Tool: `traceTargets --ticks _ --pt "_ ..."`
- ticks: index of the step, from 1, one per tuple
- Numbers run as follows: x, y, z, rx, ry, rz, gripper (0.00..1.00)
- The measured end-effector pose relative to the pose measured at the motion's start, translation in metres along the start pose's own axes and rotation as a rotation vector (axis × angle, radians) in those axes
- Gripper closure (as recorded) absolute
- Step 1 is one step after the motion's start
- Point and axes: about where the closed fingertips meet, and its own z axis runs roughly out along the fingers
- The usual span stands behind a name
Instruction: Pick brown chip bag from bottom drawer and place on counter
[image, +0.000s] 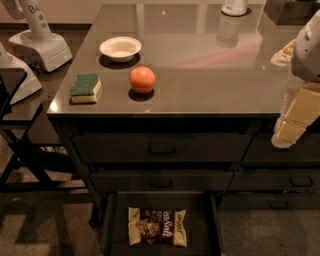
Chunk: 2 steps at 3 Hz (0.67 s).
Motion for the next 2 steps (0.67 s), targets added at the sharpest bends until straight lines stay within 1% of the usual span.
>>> traceTargets --ticks 1,2 --pt "-0.001 0.002 0.002 -0.001 -0.011 0.002 0.00" --pt "-0.011 0.029 0.017 0.002 -0.077 0.034 0.00"
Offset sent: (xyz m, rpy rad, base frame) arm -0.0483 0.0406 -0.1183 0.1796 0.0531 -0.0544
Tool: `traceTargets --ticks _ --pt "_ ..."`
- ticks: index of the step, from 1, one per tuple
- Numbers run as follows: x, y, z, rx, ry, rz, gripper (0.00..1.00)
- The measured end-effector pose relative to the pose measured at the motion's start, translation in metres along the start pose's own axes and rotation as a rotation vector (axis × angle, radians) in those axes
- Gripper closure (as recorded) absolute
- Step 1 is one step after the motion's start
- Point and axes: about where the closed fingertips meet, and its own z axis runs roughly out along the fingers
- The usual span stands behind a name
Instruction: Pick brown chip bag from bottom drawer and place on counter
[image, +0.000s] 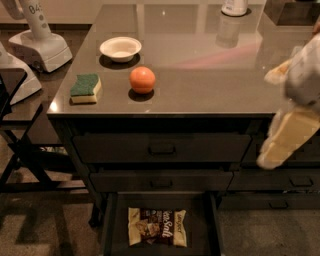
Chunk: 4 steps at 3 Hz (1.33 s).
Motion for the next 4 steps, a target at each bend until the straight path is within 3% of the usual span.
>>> traceTargets --ticks 1,2,3,4 --pt "-0.008 0.033 0.045 -0.005 -0.058 0.048 0.00" --pt "-0.011 0.075 0.113 -0.097 -0.049 0.076 0.00" --pt "0.001 0.092 0.128 -0.133 -0.022 0.079 0.00" --pt "0.001 0.092 0.128 -0.133 -0.023 0.079 0.00"
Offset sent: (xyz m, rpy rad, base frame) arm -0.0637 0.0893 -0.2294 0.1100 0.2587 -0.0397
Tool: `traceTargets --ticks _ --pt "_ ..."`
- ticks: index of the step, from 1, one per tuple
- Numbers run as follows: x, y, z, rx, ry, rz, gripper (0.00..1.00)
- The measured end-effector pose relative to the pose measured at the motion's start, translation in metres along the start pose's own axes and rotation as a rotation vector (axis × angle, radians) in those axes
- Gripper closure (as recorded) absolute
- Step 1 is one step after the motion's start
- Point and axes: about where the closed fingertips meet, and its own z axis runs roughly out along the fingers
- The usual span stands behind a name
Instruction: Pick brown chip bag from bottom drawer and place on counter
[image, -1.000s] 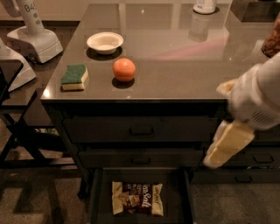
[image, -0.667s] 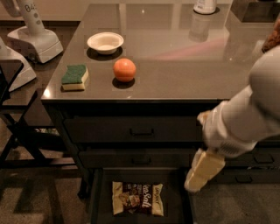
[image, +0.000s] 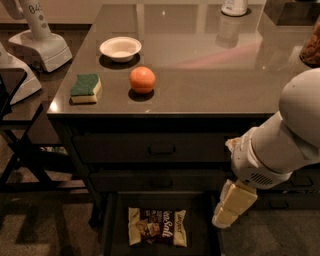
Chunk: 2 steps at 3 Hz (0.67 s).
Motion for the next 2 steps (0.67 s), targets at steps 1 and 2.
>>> traceTargets --ticks 1,2 --pt "0.011 0.014 0.042 -0.032 0.003 0.014 0.00" --pt "0.026 0.033 0.118 -0.099 -0.001 0.043 0.00"
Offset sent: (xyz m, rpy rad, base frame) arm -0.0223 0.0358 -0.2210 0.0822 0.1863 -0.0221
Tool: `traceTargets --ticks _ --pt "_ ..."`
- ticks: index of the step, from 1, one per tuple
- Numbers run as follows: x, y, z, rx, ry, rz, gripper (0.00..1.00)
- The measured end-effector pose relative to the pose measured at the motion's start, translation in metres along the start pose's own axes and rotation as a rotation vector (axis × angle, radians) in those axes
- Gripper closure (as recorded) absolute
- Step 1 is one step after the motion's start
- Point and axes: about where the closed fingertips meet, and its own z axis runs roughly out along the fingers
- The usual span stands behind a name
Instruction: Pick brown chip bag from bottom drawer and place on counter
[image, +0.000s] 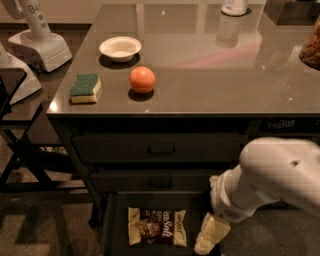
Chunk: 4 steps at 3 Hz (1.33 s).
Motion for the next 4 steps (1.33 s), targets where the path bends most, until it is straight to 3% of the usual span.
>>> traceTargets --ticks 1,2,3,4 --pt "0.011 0.004 0.070 -0.050 -0.016 0.026 0.00" --pt "0.011 0.004 0.070 -0.050 -0.016 0.026 0.00" --pt "0.017 -0.014 0.094 -0.018 -0.060 0.040 0.00" --pt "0.030 -0.052 0.138 0.037 -0.146 0.079 0.00"
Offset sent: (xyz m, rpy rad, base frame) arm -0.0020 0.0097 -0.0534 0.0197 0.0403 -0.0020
